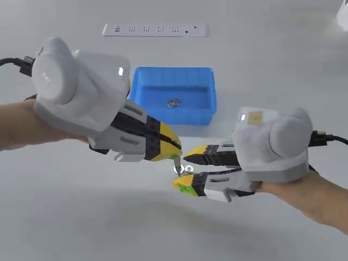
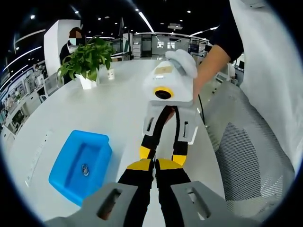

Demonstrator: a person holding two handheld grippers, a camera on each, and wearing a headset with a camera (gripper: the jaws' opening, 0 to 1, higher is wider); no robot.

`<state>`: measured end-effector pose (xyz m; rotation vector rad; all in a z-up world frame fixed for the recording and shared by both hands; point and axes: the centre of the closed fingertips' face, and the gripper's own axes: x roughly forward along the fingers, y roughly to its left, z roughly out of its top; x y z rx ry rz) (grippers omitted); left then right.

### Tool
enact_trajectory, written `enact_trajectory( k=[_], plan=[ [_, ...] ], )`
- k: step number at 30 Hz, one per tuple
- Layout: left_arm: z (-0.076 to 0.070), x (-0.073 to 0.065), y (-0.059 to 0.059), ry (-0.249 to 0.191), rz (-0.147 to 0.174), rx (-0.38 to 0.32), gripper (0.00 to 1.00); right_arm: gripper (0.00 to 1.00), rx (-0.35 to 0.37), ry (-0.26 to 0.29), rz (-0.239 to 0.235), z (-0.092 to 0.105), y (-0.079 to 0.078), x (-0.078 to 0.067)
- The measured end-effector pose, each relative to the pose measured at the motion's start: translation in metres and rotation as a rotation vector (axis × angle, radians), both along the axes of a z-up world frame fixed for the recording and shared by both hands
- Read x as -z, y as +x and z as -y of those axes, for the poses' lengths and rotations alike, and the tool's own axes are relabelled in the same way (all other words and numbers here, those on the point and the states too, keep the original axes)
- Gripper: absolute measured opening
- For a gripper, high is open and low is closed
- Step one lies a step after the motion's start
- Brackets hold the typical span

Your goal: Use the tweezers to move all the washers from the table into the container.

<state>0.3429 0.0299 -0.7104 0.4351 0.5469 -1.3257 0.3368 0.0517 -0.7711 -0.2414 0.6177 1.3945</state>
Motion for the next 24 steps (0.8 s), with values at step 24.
enact_trajectory(
  k=[24],
  plan=[
    [0.005, -0.001, 0.0, -0.011, 0.001, 0.011, 0.06, 0.11, -0.101, -0.062, 0.119, -0.01, 0.005, 0.013]
  ],
)
